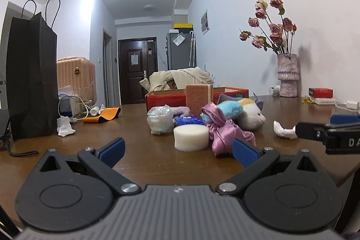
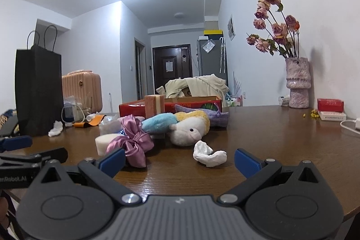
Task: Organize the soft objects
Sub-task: 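Reach the left gripper to the pink satin bow and close on it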
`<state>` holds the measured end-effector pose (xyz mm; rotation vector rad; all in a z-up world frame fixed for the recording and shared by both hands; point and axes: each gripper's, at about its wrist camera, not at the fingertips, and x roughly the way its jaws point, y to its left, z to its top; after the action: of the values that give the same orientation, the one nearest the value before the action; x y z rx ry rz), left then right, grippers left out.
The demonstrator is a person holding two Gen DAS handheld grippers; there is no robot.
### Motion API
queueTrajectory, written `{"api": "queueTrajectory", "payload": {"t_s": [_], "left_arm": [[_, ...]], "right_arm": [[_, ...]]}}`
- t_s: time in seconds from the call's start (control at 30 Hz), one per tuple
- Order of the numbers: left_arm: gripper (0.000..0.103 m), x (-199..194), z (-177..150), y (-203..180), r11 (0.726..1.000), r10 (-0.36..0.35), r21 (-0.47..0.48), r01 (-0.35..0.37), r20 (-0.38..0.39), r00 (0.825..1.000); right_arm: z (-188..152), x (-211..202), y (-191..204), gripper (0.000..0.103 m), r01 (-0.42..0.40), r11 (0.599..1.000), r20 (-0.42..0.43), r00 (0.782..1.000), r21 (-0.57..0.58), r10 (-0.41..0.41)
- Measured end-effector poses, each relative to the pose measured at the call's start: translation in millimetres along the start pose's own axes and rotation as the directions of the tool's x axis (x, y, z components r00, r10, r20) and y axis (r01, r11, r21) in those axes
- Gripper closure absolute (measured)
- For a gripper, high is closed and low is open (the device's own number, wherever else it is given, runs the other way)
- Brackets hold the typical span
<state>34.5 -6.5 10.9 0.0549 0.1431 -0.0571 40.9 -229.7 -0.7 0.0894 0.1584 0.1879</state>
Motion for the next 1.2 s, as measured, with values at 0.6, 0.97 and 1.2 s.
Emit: {"api": "queueTrajectory", "payload": {"t_s": [0.6,0.97,1.2], "left_arm": [[0.018,99,46,-17,0.974,-0.208,-0.149,0.170,-0.296,0.932],[0.068,90,37,0,0.941,-0.337,-0.168,0.295,-0.368,0.866],[0.022,65,47,60,0.980,-0.093,-0.193,0.038,-0.284,0.954]], "right_arm": [[63,81,-26,0.022,-0.107,0.991,-0.132,0.984,0.077,0.117],[56,85,-37,0.035,-0.164,0.982,-0.197,0.964,0.090,0.179],[61,101,-12,0.035,-0.259,0.961,-0.216,0.937,0.092,0.273]]}}
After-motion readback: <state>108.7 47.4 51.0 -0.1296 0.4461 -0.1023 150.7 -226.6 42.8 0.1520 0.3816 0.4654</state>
